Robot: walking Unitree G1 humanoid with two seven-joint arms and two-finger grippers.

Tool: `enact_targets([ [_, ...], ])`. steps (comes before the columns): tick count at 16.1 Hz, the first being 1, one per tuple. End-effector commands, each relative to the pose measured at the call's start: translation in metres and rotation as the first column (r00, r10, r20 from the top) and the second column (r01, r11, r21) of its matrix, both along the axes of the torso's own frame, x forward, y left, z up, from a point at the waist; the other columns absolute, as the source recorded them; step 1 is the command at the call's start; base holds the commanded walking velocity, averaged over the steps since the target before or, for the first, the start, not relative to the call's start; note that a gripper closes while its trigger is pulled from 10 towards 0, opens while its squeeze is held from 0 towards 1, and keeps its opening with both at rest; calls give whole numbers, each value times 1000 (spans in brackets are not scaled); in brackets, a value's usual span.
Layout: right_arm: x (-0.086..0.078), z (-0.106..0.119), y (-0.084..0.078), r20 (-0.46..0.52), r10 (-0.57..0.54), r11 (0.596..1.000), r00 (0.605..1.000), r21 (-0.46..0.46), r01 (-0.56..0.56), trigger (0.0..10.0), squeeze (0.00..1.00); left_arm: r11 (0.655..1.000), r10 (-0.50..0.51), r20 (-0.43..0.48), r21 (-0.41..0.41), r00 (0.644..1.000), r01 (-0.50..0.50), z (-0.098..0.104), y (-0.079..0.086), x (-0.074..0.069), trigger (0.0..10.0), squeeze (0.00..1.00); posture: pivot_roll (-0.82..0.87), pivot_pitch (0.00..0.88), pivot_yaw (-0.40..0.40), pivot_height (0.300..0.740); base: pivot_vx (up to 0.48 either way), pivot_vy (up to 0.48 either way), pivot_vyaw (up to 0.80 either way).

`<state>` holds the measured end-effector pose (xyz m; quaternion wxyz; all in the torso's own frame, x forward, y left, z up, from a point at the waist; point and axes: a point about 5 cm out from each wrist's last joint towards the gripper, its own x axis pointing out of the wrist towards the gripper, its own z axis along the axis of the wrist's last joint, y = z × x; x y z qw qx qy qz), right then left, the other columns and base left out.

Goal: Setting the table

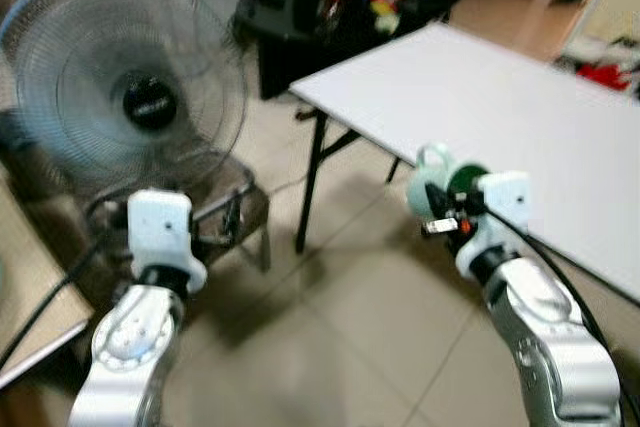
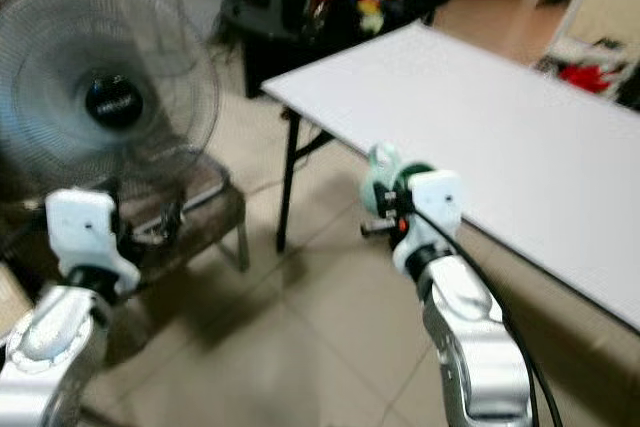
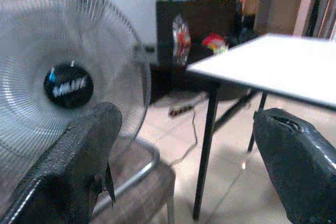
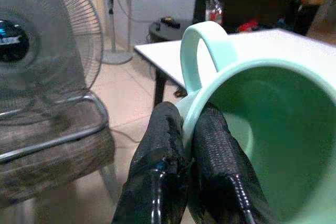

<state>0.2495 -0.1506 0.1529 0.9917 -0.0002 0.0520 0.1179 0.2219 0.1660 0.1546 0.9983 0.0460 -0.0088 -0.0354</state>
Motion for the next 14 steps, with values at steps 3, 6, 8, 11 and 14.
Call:
enact_targets([
  [3, 4, 4, -1, 17, -9, 1000, 1000, 6, 9, 10000, 0, 999, -32, -6, -5, 999, 32, 1, -2, 1, 10000, 0, 49, 0, -59, 740, 347, 0, 0],
  [6, 5, 7, -1, 28, -23, 1000, 999, 16, 23, 10000, 0, 999, -45, -4, -2, 999, 45, 3, -1, 3, 10000, 0, 47, 0, -52, 740, 376, 0, 0],
  [8, 5, 7, -2, 36, -30, 999, 999, 24, 29, 10000, 0, 998, -56, -1, 2, 998, 56, 4, -3, 4, 10000, 0, 49, 0, -48, 740, 379, 0, 0],
  [11, 6, 9, -1, 43, -27, 1000, 999, 17, 27, 10000, 0, 995, -96, -6, 17, 995, 96, 4, -4, 5, 10000, 0, 48, 0, -43, 740, 379, 0, 0],
  [14, 7, 13, -2, 55, -16, 1000, 998, 5, 15, 10000, 0, 993, -117, -7, 25, 993, 117, 4, -4, 6, 10000, 0, 46, 0, -42, 740, 375, 0, 0],
])
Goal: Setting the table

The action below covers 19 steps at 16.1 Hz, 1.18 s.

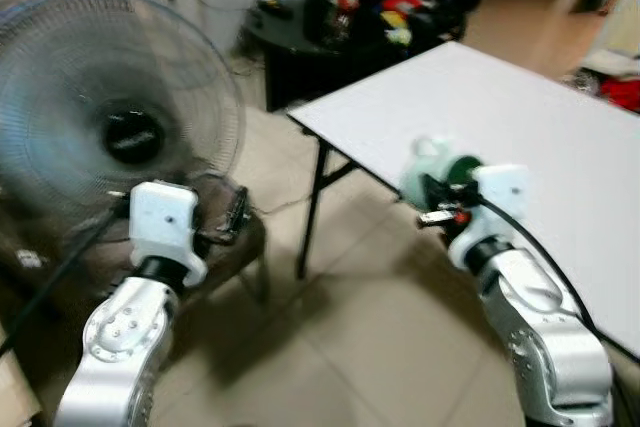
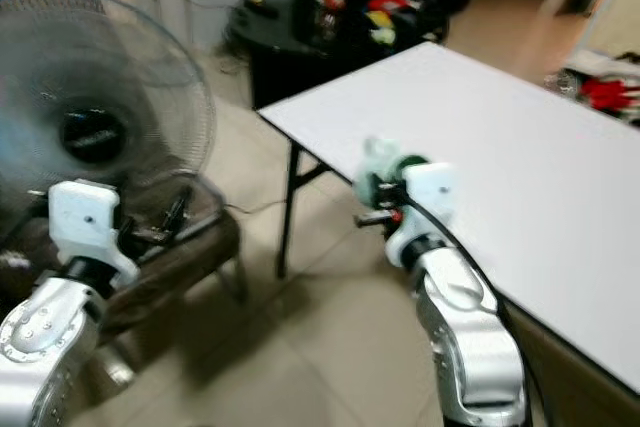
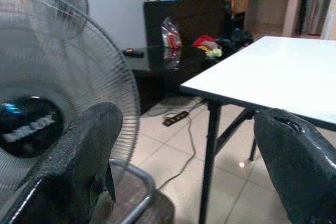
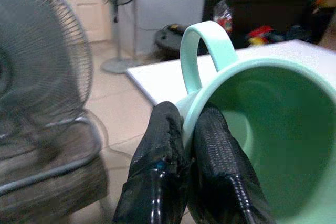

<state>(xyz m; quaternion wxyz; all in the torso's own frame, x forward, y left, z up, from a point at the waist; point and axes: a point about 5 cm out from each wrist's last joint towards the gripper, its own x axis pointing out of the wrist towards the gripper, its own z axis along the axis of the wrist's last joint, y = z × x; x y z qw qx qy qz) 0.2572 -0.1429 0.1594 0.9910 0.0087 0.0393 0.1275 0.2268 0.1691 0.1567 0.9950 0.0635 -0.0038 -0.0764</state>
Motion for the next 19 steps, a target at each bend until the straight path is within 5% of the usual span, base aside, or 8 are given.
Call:
enact_targets([
  [1, 1, 8, -9, 37, -25, 999, 999, -29, 26, 10000, 0, 999, -41, 5, -8, 999, 41, 2, -7, 2, 10000, 0, 47, 0, -39, 740, 375, 0, 0],
  [8, 11, 12, -12, 14, 59, 984, 998, -171, -56, 10000, 0, 995, -100, -7, 6, 995, 100, -1, -16, 4, 10000, 0, 48, 0, -34, 740, 378, 0, 0],
  [17, 21, 18, -12, -37, 159, 958, 987, -234, -163, 10000, 0, 991, -132, -14, 35, 991, 132, 0, -15, 4, 10000, 0, 47, 0, -30, 740, 373, 0, -778],
  [19, 28, 22, -13, -67, 249, 919, 966, -298, -258, 10000, 0, 990, -135, -12, 39, 991, 135, 1, -14, 6, 10000, 0, 43, 0, -25, 740, 360, 0, -241],
])
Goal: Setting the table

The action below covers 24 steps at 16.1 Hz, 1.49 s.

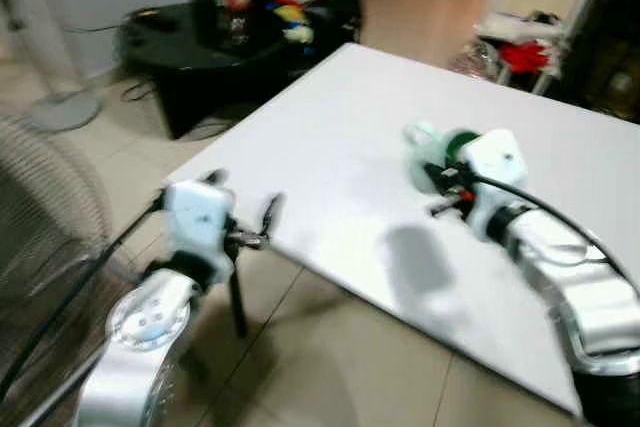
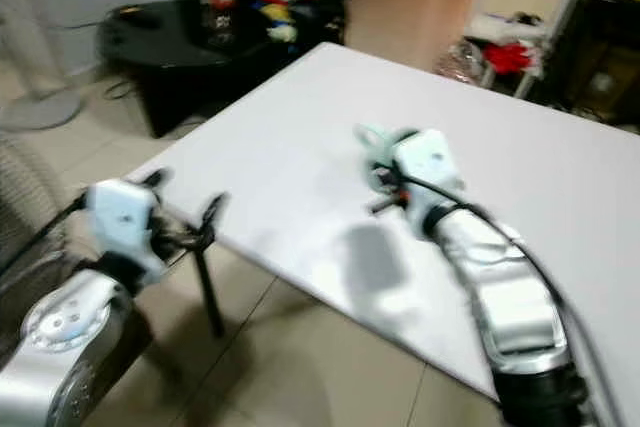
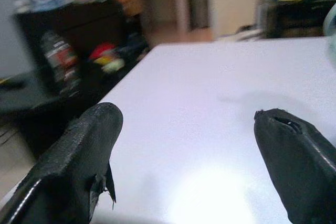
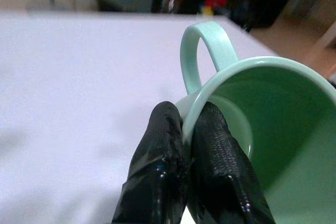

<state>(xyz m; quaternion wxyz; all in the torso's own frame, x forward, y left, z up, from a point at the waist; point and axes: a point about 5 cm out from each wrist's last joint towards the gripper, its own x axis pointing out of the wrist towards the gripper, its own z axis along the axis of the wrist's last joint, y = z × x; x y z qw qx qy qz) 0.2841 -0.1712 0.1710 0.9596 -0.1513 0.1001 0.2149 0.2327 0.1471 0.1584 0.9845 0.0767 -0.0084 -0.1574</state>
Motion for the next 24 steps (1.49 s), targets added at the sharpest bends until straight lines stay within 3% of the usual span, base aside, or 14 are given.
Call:
enact_targets([
  [1, 8, 15, 14, 30, 144, 989, 989, -24, -143, 10000, 0, 1000, 19, -8, 21, 1000, -19, 0, 9, 1, 10000, 0, 46, 0, -27, 740, 352, 0, 0],
  [6, 25, 24, 11, -60, 301, 944, 952, -127, -306, 10000, 0, 995, -74, -48, 66, 996, 77, -2, 6, 1, 10000, 0, 55, 0, -24, 740, 261, 0, 0],
  [8, 39, 26, 7, -116, 391, 893, 913, -191, -407, 10000, 0, 991, -122, -62, 55, 991, 125, 0, 3, 2, 10000, 0, 48, 0, -14, 740, 0, 0, 0],
  [14, 86, 34, 16, -195, 484, 796, 853, -306, -522, 10000, 0, 949, -281, -128, 108, 951, 295, 9, -3, 10, 10000, 0, 21, 0, 15, 740, 0, 0, 0],
  [16, 99, 33, 24, -237, 497, 755, 834, -356, -551, 10000, 0, 909, -362, -196, 143, 911, 392, 9, -3, 9, 10000, 0, 23, 0, 18, 740, 0, 0, 0],
  [17, 104, 32, 28, -258, 493, 739, 831, -378, -557, 10000, 0, 870, -428, -250, 144, 868, 471, 7, -5, 3, 10000, 0, 27, 0, 18, 740, 0, 0, 0],
  [20, 111, 25, 30, -302, 446, 731, 843, -421, -537, 10000, 0, 843, -472, -281, 134, 835, 522, 10, -7, 0, 10000, 0, 40, 0, 17, 740, 0, 0, 0],
  [24, 112, 19, 31, -347, 441, 709, 828, -430, -558, 10000, 0, 818, -511, -312, 111, 801, 565, 14, -9, -7, 10000, 0, 50, 0, 15, 740, 0, 0, 0],
])
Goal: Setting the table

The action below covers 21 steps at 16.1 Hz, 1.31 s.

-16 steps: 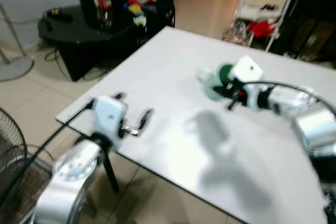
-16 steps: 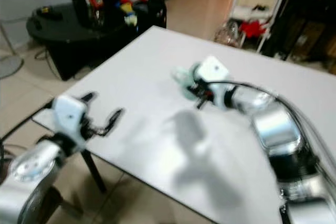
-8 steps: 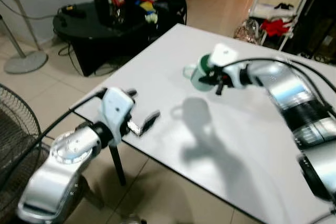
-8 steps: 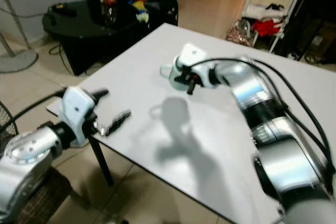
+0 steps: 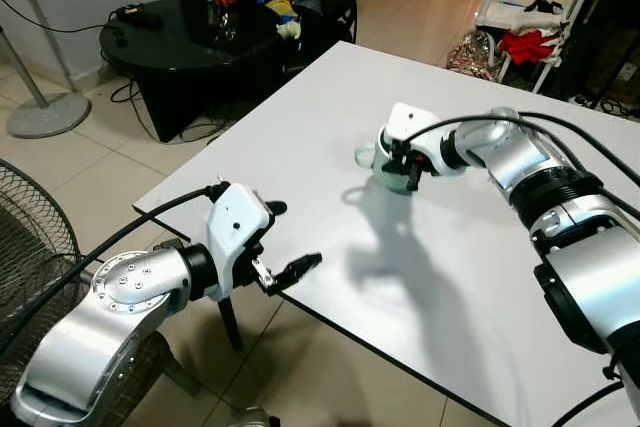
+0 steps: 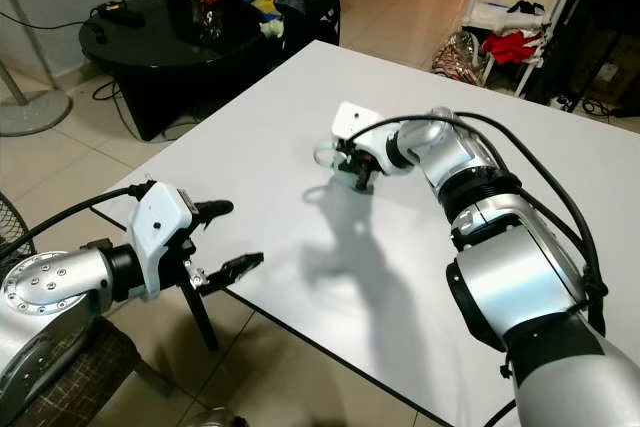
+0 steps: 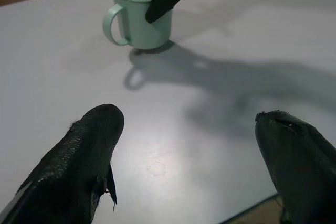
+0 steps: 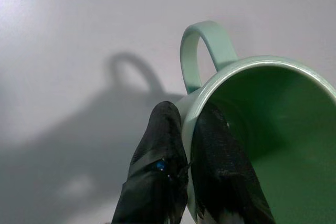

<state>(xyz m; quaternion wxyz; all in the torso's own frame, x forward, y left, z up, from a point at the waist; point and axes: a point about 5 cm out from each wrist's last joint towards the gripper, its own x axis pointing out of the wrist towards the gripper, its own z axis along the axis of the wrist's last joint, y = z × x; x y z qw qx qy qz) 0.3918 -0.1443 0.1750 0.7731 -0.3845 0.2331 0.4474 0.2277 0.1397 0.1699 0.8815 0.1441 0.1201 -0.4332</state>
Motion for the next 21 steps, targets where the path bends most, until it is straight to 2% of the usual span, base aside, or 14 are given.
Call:
enact_targets([
  [1, 5, 15, 6, 42, 27, 1000, 999, -4, -27, 10000, 0, 1000, -25, -12, 6, 1000, 25, 1, -3, -4, 10000, 0, 55, 0, 15, 740, 0, 0, 0],
  [7, 8, 17, 10, 95, -8, 999, 995, 39, 4, 10000, 0, 999, -30, -39, 18, 999, 30, 0, -3, -7, 10000, 0, 60, 0, 17, 740, 0, 0, 0],
  [12, 5, 10, 11, 52, -6, 996, 999, 86, 2, 10000, 20, 999, -37, -50, 21, 998, 38, -1, -4, -7, 10000, 0, 62, 0, 20, 740, 0, 0, 0],
  [13, 4, 9, 12, 44, -4, 996, 999, 84, 0, 10000, 149, 999, -38, -52, 20, 998, 39, 0, -4, -7, 10000, 0, 62, 0, 20, 740, 0, 0, 0],
  [15, 2, 3, 11, 12, 15, 998, 1000, 68, -16, 10000, 682, 999, -45, -57, 17, 997, 46, 0, -6, -8, 10000, 0, 62, 0, 20, 740, 0, 0, 0],
  [17, 0, 0, 10, -9, 26, 998, 1000, 54, -26, 10000, 722, 999, -46, -61, 18, 997, 47, -1, -6, -9, 10000, 0, 61, 0, 19, 740, 0, 0, 0],
  [20, -1, -4, 10, -20, 31, 999, 999, 45, -30, 10000, 729, 999, -45, -62, 22, 997, 46, 0, -6, -8, 10000, 0, 62, 0, 18, 740, 0, 0, 0],
  [21, -1, -3, 11, -15, 30, 998, 999, 47, -29, 10000, 769, 999, -44, -60, 23, 997, 46, 0, -6, -8, 10000, 0, 62, 0, 20, 740, 0, 0, 0],
])
